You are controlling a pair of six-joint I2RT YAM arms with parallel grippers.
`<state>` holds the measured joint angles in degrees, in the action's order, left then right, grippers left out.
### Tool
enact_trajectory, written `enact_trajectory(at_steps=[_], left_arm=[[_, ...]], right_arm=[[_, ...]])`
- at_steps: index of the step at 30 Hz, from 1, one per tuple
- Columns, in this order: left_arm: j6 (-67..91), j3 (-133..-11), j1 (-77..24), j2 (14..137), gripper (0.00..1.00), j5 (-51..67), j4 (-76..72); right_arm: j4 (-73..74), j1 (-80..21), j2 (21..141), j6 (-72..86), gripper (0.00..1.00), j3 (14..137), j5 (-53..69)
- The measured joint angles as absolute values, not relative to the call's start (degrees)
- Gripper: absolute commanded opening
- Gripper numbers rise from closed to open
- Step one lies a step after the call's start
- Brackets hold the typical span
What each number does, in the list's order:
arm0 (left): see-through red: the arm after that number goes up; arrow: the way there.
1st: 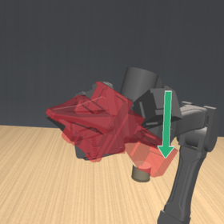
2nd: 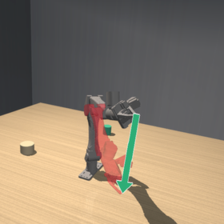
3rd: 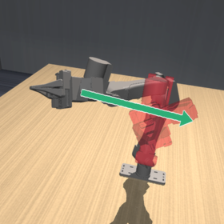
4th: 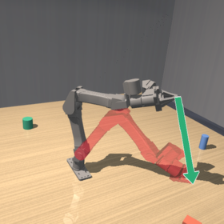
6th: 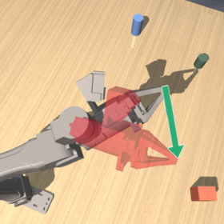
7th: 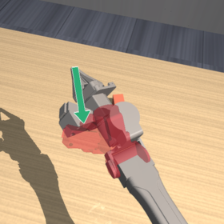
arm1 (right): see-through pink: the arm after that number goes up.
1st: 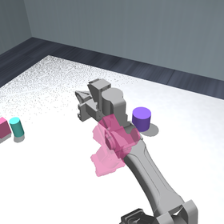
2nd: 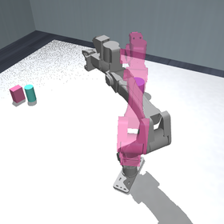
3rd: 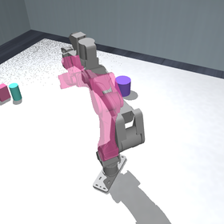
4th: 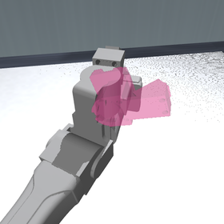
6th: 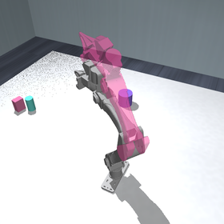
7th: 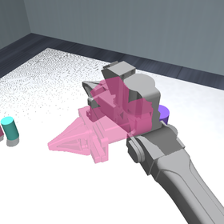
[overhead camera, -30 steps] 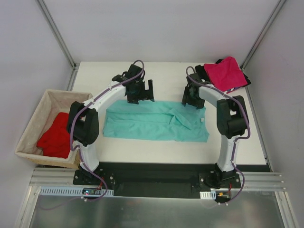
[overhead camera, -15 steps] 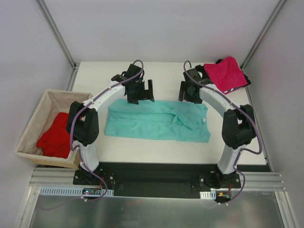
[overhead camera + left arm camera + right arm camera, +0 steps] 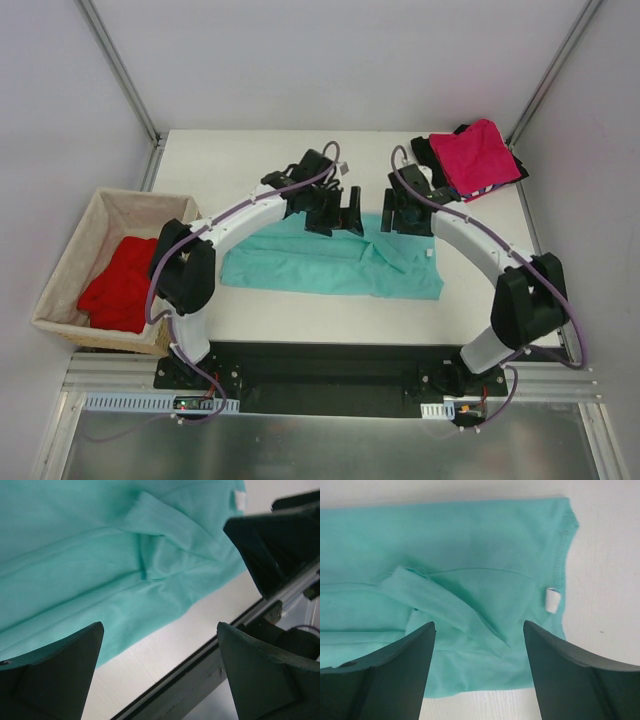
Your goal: Fold and stack the t-shirts
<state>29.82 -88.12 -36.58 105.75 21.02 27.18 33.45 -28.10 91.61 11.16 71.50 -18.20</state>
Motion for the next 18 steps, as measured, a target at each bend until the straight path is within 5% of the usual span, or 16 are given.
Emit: enact_trajectory(at_steps=[18], left_arm=[[37.71,-79.83,-45.65,112.97,0.96,36.05,1.65]], right_arm=[[34.50,-13.61,73.12,12.01,0.76,62.76,-19.42]])
